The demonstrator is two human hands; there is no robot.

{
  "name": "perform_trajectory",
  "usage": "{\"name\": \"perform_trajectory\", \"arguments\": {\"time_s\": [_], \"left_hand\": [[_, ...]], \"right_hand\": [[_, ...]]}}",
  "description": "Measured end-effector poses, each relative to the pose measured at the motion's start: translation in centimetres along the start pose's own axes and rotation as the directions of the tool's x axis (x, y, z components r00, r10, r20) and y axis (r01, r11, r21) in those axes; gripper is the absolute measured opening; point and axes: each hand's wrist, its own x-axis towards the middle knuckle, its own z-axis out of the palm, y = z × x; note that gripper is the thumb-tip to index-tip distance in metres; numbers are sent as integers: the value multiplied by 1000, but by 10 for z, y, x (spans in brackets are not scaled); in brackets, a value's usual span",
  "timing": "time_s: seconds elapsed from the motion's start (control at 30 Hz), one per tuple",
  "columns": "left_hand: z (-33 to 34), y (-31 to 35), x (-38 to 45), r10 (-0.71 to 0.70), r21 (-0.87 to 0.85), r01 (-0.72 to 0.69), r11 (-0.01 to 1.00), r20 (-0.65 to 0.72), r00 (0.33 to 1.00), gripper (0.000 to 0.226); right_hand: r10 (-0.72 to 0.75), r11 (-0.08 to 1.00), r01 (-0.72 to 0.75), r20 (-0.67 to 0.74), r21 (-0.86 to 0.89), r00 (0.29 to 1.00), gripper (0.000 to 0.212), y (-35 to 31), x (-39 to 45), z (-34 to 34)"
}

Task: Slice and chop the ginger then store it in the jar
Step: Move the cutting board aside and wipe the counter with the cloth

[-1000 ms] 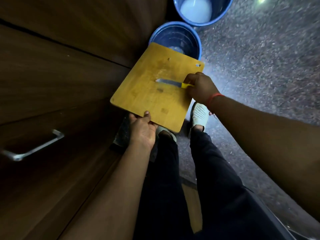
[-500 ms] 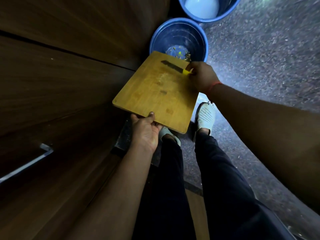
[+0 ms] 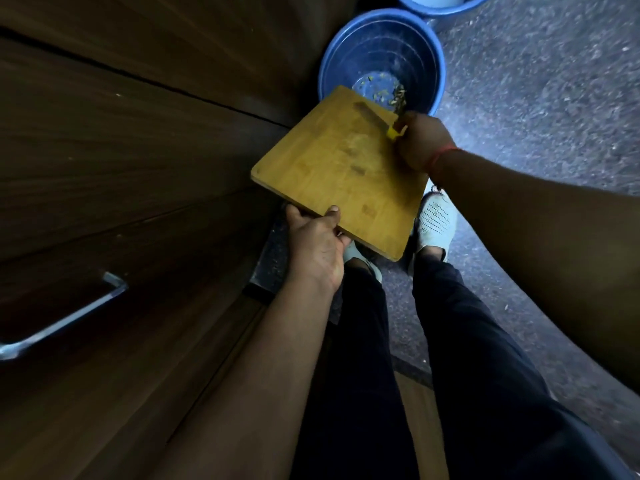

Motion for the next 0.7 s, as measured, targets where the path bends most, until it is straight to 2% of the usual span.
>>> {"name": "perform_trajectory", "arguments": {"time_s": [0.07, 0.17, 0.27, 0.33, 0.43, 0.53, 0.6, 0.7], "left_hand": [[5, 1, 3, -12, 18, 13, 1000, -13, 1000, 61], [10, 3, 10, -14, 22, 14, 1000, -28, 1000, 57], [11, 7, 10, -13, 13, 13, 1000, -30, 999, 55], [8, 7, 6, 3, 31, -3, 1000, -29, 1000, 57], [4, 5, 0, 30, 45, -29, 999, -6, 1000, 58], [6, 3, -5, 36, 50, -36, 998, -3, 999, 55], [10, 3, -5, 36, 55, -36, 998, -7, 999, 51], [17, 5, -3, 29, 32, -28, 999, -18, 999, 45]], "right_hand": [[-132, 988, 130, 15, 81, 991, 33, -17, -9, -5], [-377, 908, 343, 107, 241, 920, 29, -42, -44, -8], [-492, 864, 467, 123, 187, 862, 33, -37, -67, 3], [-418, 903, 408, 57, 133, 906, 32, -21, -59, 11], [-170, 985, 169, 20, 18, 985, 32, 6, -25, 16], [50, 998, -48, 55, -44, 997, 32, 29, -4, 9], [44, 999, -43, 46, -18, 998, 32, 32, -1, 1], [-131, 980, 124, 37, 154, 991, 30, 18, -15, -12]]}}
